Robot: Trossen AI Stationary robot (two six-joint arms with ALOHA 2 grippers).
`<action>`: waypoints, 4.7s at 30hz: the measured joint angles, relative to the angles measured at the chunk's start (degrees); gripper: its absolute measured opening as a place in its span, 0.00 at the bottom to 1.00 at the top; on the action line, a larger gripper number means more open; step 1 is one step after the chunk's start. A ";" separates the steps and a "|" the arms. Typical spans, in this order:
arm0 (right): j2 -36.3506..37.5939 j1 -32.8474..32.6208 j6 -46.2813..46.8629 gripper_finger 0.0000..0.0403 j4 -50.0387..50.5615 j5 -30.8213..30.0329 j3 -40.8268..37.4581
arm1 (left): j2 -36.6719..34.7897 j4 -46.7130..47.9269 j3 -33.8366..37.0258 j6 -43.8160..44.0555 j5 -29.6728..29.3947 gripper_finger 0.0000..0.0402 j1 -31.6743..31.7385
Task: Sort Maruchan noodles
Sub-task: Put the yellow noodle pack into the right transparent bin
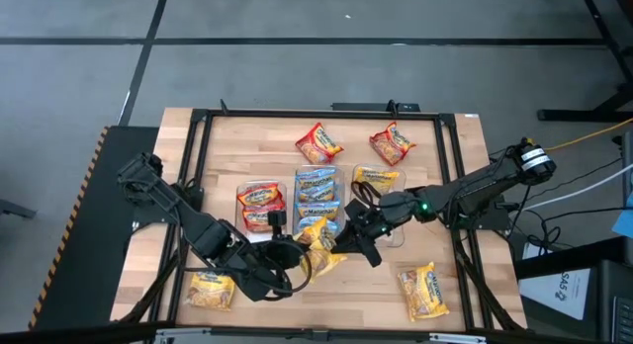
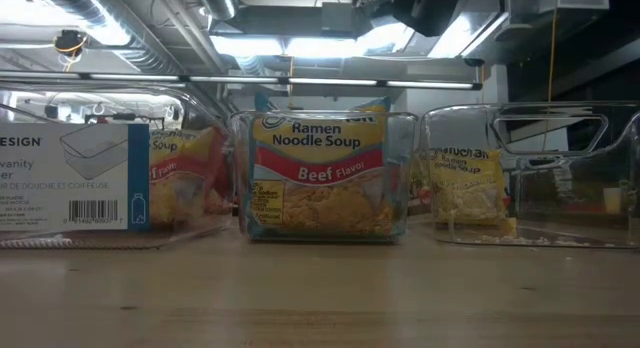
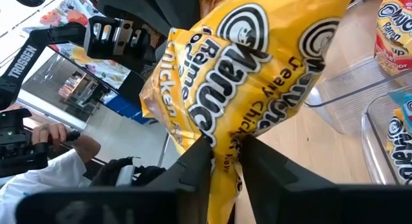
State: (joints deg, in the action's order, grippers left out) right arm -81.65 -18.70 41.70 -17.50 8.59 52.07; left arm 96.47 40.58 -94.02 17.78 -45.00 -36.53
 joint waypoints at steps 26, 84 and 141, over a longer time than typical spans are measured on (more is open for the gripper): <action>0.04 2.23 -1.94 0.02 -2.19 -1.43 0.17 | -0.74 9.86 -14.94 5.25 0.98 0.18 -7.63; -10.01 -34.29 40.83 0.57 67.64 -6.51 3.17 | -0.74 28.44 -9.05 25.14 -0.52 0.18 -5.46; -9.97 -11.30 4.32 0.00 107.51 -46.77 37.12 | -0.72 29.44 -9.05 25.10 -0.78 0.18 -5.03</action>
State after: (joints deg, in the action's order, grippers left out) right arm -91.61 -29.99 46.02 90.01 -38.18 89.19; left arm 95.74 70.02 -103.07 42.87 -45.78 -41.56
